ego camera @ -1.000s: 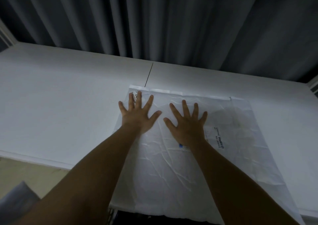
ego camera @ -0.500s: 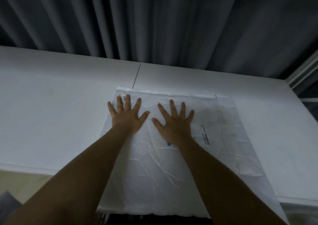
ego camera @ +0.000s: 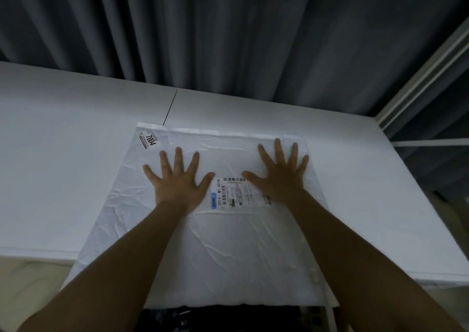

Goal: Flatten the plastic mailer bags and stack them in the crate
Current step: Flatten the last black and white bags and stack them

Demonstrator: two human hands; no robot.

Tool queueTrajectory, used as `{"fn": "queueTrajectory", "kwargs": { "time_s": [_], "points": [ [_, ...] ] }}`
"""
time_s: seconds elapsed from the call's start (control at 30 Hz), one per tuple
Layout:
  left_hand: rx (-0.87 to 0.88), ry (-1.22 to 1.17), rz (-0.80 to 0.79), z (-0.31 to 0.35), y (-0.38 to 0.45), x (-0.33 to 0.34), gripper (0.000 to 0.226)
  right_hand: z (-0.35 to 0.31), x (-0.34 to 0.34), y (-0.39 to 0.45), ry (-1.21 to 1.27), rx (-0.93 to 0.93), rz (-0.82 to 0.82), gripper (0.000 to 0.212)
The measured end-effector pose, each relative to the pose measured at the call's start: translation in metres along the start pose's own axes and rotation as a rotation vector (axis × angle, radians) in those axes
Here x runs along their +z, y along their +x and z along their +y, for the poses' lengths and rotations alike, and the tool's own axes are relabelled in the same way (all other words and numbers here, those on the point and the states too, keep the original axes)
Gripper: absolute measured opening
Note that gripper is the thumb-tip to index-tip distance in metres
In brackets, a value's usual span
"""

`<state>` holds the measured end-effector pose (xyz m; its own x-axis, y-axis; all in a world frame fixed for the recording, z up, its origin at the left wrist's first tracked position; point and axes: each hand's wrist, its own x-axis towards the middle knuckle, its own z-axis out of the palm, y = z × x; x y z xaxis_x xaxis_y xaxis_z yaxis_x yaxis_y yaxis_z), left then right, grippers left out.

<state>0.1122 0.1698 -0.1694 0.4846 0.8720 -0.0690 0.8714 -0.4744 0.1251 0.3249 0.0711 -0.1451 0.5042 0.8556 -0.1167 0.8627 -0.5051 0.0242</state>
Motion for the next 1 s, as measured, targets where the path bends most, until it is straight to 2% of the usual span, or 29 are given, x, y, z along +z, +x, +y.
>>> {"fn": "queueTrajectory", "kwargs": {
  "time_s": [0.1, 0.53, 0.63, 0.7, 0.77, 0.87, 1.0],
  "points": [
    [-0.001, -0.002, 0.009, 0.002, 0.001, 0.000, 0.081, 0.011, 0.008, 0.002, 0.057, 0.041, -0.054, 0.101],
    [-0.001, 0.000, -0.018, 0.004, 0.001, -0.003, 0.078, 0.012, 0.019, 0.004, 0.082, 0.064, -0.049, 0.100],
    [0.056, 0.117, -0.005, 0.008, 0.000, -0.013, 0.078, 0.012, 0.018, 0.011, 0.080, 0.059, -0.063, 0.101],
    [0.099, 0.140, -0.041, 0.015, -0.006, -0.021, 0.074, 0.012, 0.015, 0.017, 0.079, 0.068, -0.065, 0.103],
    [0.095, 0.055, -0.119, 0.027, -0.020, -0.025, 0.074, 0.012, 0.011, 0.024, 0.090, 0.081, -0.069, 0.103],
    [0.089, -0.006, -0.227, 0.036, -0.050, -0.019, 0.081, 0.011, 0.003, 0.031, 0.100, 0.102, -0.090, 0.101],
    [0.102, -0.004, -0.132, 0.033, -0.064, -0.004, 0.084, -0.001, -0.010, 0.023, -0.003, 0.115, -0.024, 0.095]
  ]
}}
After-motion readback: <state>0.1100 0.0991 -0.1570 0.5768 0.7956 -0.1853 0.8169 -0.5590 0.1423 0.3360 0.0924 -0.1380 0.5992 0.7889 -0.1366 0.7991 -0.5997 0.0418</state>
